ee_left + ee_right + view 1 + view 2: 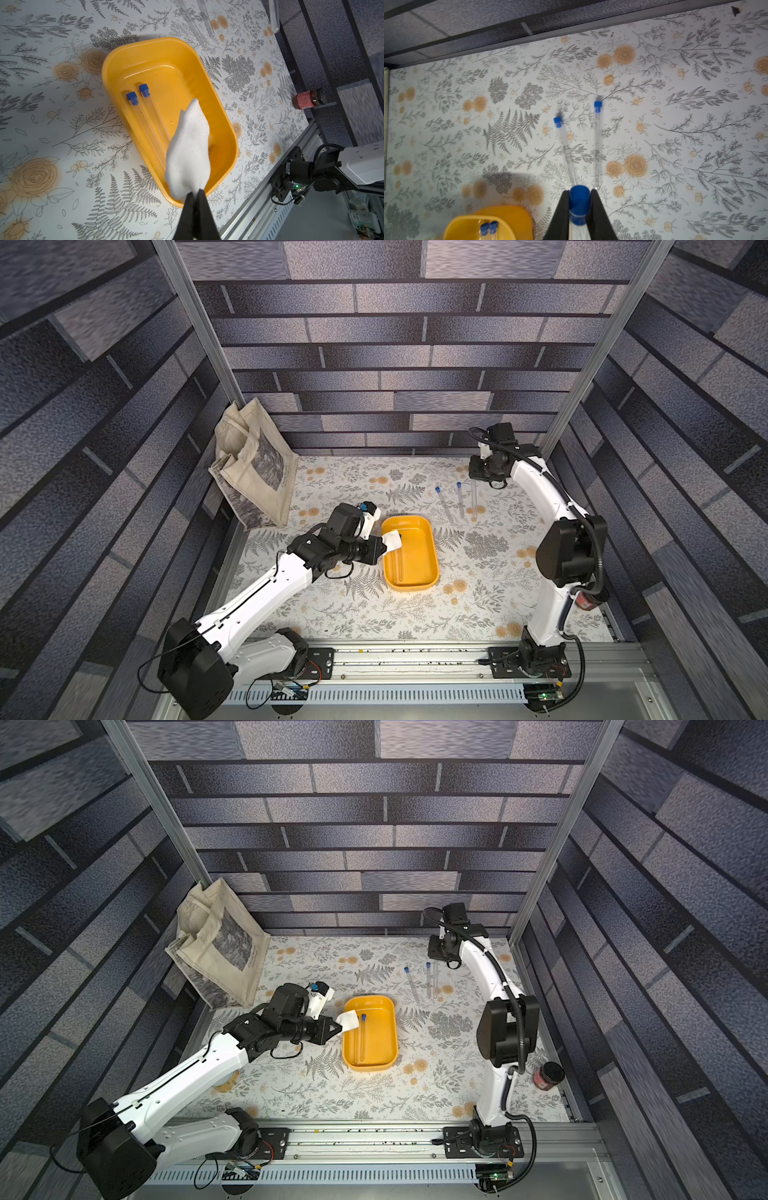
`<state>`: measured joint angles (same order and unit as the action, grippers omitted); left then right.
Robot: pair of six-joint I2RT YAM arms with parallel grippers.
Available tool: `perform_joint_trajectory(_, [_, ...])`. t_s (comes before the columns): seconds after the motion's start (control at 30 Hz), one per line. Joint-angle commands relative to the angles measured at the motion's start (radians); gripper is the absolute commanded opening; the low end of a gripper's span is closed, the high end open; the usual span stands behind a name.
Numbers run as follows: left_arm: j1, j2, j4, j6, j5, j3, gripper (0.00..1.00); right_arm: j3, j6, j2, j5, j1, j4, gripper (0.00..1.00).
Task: Wipe the exteriors of test tubes
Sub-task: Pick up the test tube at the center of the board, then wipe the dirt from the test tube.
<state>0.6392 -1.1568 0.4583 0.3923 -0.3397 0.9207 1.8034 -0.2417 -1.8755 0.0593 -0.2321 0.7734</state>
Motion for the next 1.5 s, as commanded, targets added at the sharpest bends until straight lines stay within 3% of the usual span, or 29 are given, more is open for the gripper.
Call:
perform_joint_trajectory(0.0, [0.054,-0.028,-0.051,0.007,0.025,0.051,0.01,-0.11,-0.052,0.098,0.041,-0.081,-0.073,0.07])
perform_joint_trajectory(0.3, [0.164,-0.121,-0.183,0.0,-0.027,0.068,0.01,-0.429,-0.225,0.301,0.172,-0.243,-0.332,0.07])
perform_joint_trajectory(0.67, [0.209,-0.173,-0.272,0.0,-0.074,0.04,0.0,-0.7,-0.372,0.442,0.244,-0.291,-0.573,0.08])
perform_joint_trajectory(1.03, [0.207,-0.228,-0.286,-0.008,-0.056,0.021,0.0,-0.808,-0.346,0.552,0.224,-0.295,-0.555,0.09])
perform_joint_trajectory(1.47, [0.185,-0.265,-0.243,-0.033,-0.041,0.074,0.0,-0.961,-0.198,0.653,0.136,-0.366,-0.689,0.12])
